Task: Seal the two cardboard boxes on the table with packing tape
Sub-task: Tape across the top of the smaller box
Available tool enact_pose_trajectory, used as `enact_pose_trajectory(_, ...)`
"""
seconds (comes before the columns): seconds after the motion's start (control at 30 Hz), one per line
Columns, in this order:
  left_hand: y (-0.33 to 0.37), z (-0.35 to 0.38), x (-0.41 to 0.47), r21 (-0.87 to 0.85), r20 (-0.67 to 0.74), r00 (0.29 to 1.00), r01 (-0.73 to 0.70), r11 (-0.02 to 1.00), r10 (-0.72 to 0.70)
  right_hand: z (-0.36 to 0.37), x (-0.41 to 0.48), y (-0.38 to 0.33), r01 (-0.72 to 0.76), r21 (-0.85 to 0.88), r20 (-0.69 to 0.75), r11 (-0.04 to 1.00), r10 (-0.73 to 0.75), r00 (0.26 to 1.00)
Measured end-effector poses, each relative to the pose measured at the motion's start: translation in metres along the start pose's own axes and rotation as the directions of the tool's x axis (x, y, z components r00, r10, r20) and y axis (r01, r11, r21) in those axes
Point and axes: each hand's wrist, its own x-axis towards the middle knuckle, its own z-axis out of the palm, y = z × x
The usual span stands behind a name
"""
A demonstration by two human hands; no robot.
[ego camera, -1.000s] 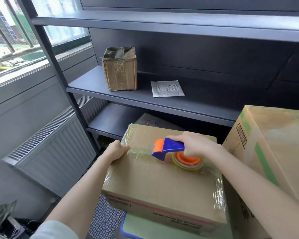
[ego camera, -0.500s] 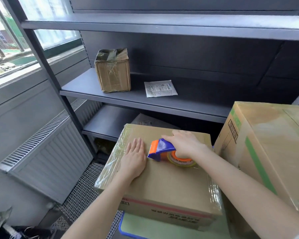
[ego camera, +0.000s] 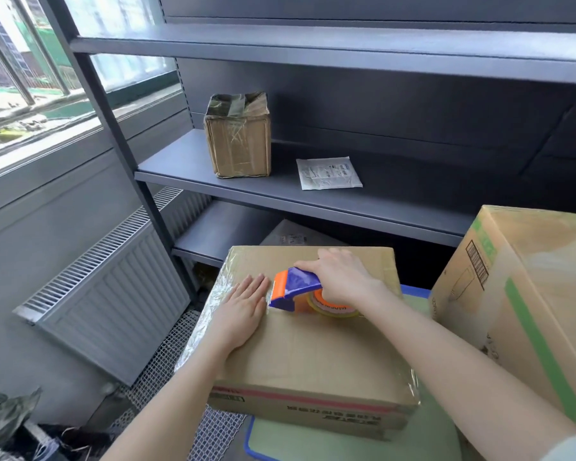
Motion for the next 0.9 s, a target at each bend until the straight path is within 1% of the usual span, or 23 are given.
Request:
enact_pose_trajectory(0.1,-0.003,0.000,-0.002,-0.017,-0.007,1.000,-0.013,1.000,0.013,-0.001,0.003,0.001,-0.004,0.019,0.038,1.000,0.003,0.999)
enact_pose_trajectory(0.3,0.006,0.001,-0.001,-0.001,-0.049,0.998,-0.034,0.999,0.034,0.002,-0.021,0.017,-0.040,0.096,0.137,0.995,0.027,0.990)
enact_pose_trajectory(0.53,0.018,-0.003,0.002,0.051,-0.007,0.995,-0.094,0.994,0.095,0.004,-0.042,0.030,-0.075,0.166,0.153,0.983,0.050,0.987)
enact_pose_trajectory(0.67,0.020,-0.004,0.001,0.051,0.008,0.994,-0.110,0.993,0.110,0.006,-0.050,0.031,-0.062,0.208,0.124,0.976,0.037,0.992)
enact_pose_trajectory(0.73,0.018,-0.005,0.001,0.030,0.022,0.995,-0.101,0.994,0.101,0.005,-0.058,0.045,-0.072,0.211,0.113,0.975,0.048,0.992)
enact_pose_trajectory(0.83,0.014,-0.005,0.003,0.013,0.036,0.996,-0.083,0.996,0.082,0.001,-0.080,0.088,-0.164,0.251,0.157,0.954,0.127,0.979)
enact_pose_trajectory(0.9,0.015,-0.004,0.003,0.024,0.032,0.995,-0.096,0.995,0.095,0.005,-0.097,0.103,-0.189,0.282,0.171,0.941,0.145,0.975)
